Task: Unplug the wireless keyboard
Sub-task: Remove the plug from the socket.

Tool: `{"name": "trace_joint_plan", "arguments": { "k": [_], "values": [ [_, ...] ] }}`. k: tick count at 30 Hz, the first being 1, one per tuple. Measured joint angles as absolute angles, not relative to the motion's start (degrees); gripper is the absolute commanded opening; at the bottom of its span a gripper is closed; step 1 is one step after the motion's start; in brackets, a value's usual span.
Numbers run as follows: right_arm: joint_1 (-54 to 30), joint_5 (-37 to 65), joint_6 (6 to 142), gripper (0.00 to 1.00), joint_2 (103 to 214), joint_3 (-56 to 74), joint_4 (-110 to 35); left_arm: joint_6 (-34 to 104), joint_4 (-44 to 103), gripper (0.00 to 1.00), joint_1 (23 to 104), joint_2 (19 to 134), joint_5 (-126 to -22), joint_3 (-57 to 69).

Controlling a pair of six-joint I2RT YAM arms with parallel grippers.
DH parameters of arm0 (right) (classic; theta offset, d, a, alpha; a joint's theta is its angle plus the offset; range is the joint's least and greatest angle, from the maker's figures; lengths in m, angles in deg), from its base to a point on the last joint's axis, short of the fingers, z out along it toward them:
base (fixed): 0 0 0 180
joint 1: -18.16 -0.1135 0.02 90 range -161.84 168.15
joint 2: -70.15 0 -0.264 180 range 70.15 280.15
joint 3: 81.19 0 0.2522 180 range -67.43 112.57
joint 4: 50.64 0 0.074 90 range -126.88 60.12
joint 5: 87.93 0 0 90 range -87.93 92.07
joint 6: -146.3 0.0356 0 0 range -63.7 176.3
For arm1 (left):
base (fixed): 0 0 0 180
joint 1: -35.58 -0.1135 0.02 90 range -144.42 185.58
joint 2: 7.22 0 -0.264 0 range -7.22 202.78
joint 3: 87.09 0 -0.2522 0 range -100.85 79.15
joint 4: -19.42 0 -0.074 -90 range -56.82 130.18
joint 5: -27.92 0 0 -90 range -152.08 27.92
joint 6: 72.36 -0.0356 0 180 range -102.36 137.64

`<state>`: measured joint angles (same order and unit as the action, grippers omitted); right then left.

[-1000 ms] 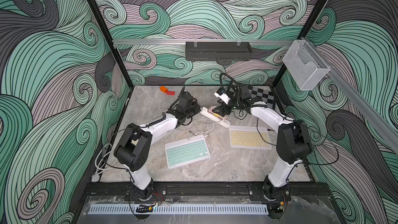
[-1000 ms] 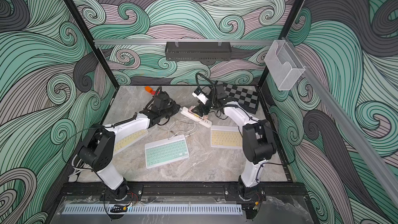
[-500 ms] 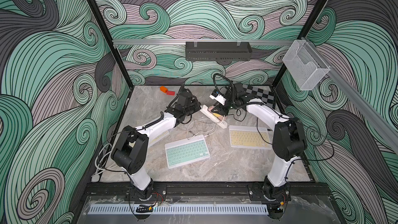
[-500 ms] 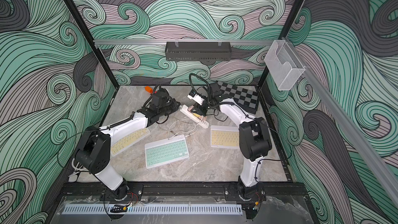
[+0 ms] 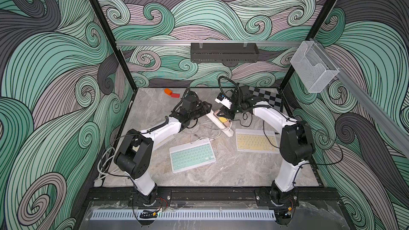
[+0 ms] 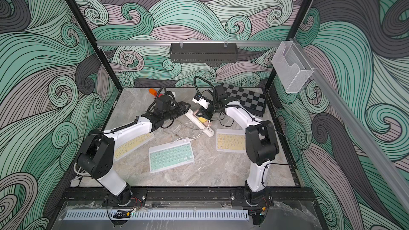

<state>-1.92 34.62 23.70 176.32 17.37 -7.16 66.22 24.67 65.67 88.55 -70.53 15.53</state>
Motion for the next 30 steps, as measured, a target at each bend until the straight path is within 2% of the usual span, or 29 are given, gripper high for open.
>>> {"name": "trace_joint_plan", "arguments": {
  "k": [3, 12, 14, 17, 22, 25, 26, 30],
  "values": [
    [-1.9, 34.6, 24.2, 0.0, 176.3, 17.4, -7.3, 66.4, 25.2, 0.6, 65.8, 88.6, -71.3, 16.0],
    [-1.9, 34.5, 25.9, 0.0, 176.3, 17.4, -8.4, 68.4, 24.1, 0.59, 66.8, 90.6, -73.1, 15.7],
    [-1.9, 34.5, 26.2, 0.0, 176.3, 17.4, -8.5, 69.2, 23.5, 0.55, 67.3, 91.4, -73.3, 15.7],
    [-1.9, 34.5, 26.7, 0.0, 176.3, 17.4, -8.7, 70.2, 22.0, 0.46, 67.9, 92.1, -73.3, 15.9],
    [-1.7, 34.4, 26.9, 0.0, 176.3, 17.3, -9.1, 70.6, 21.7, 0.22, 67.9, 92.7, -72.2, 16.1],
    [-1.7, 34.0, 26.9, 0.0, 176.3, 17.2, -9.2, 70.6, 21.6, 0.03, 68.0, 92.9, -72.0, 16.1],
    [-1.7, 33.9, 26.9, 0.0, 176.3, 17.2, -9.3, 70.5, 21.5, 0.0, 68.0, 92.9, -71.9, 16.1],
    [-1.8, 33.5, 27.4, 0.0, 176.3, 17.2, -9.7, 69.6, 20.8, 0.0, 68.0, 93.1, -71.6, 16.2]
  ]
}}
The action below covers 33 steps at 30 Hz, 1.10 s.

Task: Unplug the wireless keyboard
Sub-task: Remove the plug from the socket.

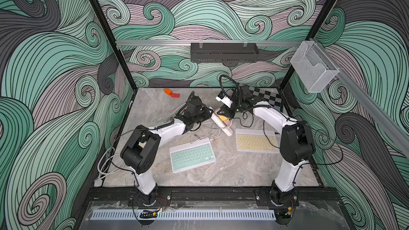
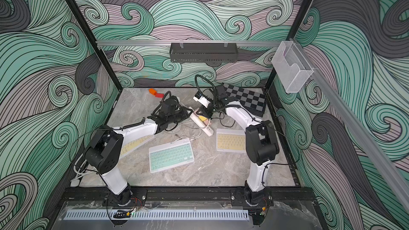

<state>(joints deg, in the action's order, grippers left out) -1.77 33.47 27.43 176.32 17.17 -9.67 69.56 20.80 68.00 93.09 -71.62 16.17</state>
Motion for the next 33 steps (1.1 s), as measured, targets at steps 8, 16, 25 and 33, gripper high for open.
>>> {"name": "trace_joint_plan", "arguments": {
  "k": [8, 16, 25, 33],
  "values": [
    [-2.4, 29.4, 30.4, 0.0, 171.3, 10.5, -16.1, 67.4, 19.6, 0.0, 68.5, 93.0, -69.2, 16.5],
    [-1.9, 26.8, 31.9, 0.0, 163.5, -0.1, -25.4, 68.4, 18.0, 0.0, 69.8, 93.0, -70.6, 16.5],
    [0.2, 32.3, 35.4, 0.0, 162.8, -2.1, -30.7, 68.6, 15.2, 0.0, 69.5, 92.4, -71.4, 17.5],
    [-0.8, 31.1, 32.3, 0.0, 162.8, -1.8, -30.7, 68.4, 17.0, 0.0, 69.0, 91.7, -71.4, 17.3]
  ]
}}
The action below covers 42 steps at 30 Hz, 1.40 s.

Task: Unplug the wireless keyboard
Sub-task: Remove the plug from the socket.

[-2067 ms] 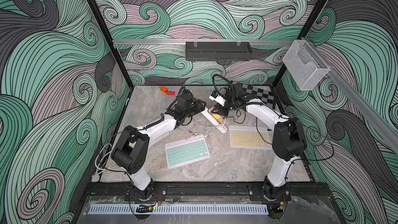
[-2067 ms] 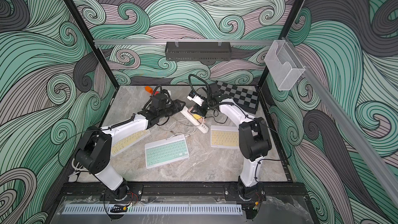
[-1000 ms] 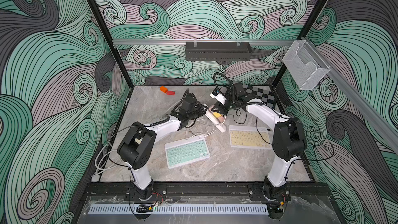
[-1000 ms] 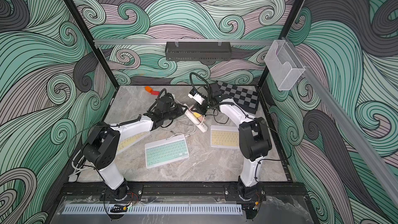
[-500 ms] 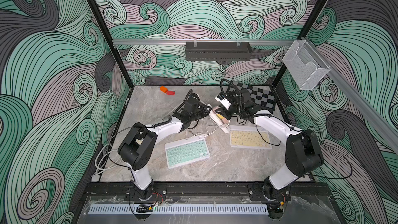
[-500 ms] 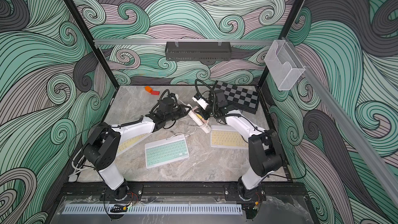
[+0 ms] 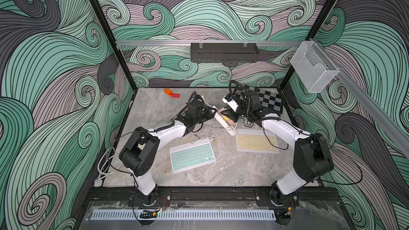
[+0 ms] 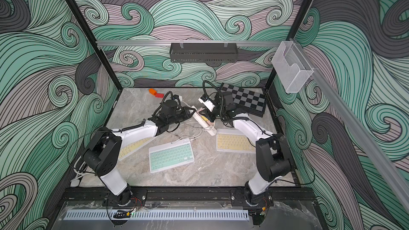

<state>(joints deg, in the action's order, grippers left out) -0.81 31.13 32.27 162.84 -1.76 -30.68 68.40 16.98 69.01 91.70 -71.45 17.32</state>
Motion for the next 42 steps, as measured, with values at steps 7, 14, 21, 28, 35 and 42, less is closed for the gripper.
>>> {"name": "trace_joint_plan", "arguments": {
  "k": [7, 14, 21, 28, 35, 42],
  "values": [
    [-1.6, 27.7, 29.9, 0.0, 159.6, -5.5, -32.9, 69.7, 19.5, 0.0, 69.0, 91.7, -73.3, 16.3],
    [1.1, 31.6, 33.9, 0.0, 157.9, -7.0, -35.5, 70.0, 18.8, 0.0, 68.6, 91.7, -72.8, 16.8],
    [7.0, 34.1, 38.8, 0.0, 156.2, -4.2, -37.4, 72.4, 16.9, 0.0, 62.8, 91.7, -66.8, 20.8],
    [5.7, 35.4, 40.4, 0.0, 156.2, -3.3, -37.0, 72.3, 14.2, 0.0, 63.0, 91.7, -66.6, 21.3],
    [3.3, 35.4, 45.1, 0.0, 153.8, 0.2, -36.4, 73.5, 11.4, 0.0, 62.9, 91.7, -66.2, 22.0],
    [-2.1, 33.8, 48.0, 0.0, 152.9, 3.3, -39.9, 76.7, 6.4, 0.0, 62.6, 93.6, -66.6, 22.0]
  ]
}}
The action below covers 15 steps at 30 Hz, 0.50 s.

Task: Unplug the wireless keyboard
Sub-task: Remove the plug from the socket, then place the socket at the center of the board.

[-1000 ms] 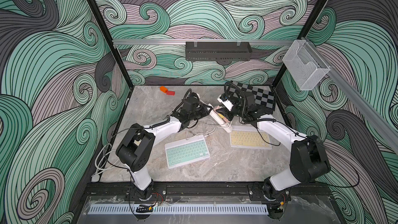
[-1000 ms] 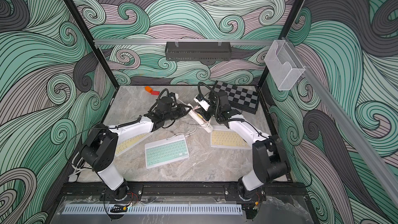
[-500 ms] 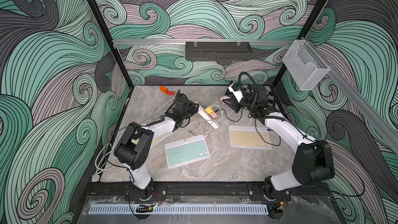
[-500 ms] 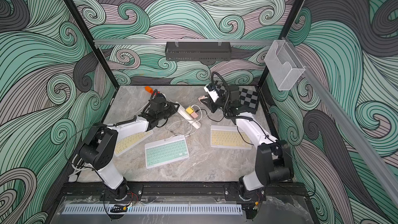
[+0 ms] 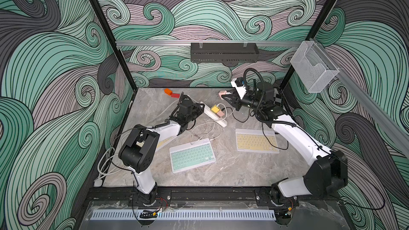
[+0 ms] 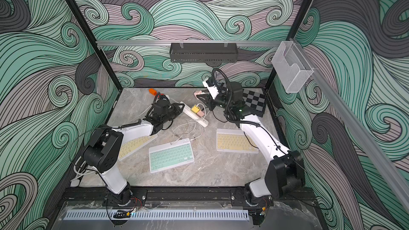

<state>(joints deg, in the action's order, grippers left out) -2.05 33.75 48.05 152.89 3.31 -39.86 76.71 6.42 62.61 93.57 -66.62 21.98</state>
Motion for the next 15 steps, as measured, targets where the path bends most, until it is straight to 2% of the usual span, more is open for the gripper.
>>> {"name": "trace_joint_plan", "arguments": {
  "k": [8, 15],
  "values": [
    [-6.2, 34.2, 53.5, 0.0, 152.2, 4.1, -42.7, 80.1, 1.5, 0.0, 62.2, 97.9, -64.2, 22.0],
    [-6.2, 38.1, 59.2, 0.0, 145.5, 4.1, -46.5, 83.2, -2.7, 0.0, 60.3, 103.9, -63.5, 19.0]
  ]
}}
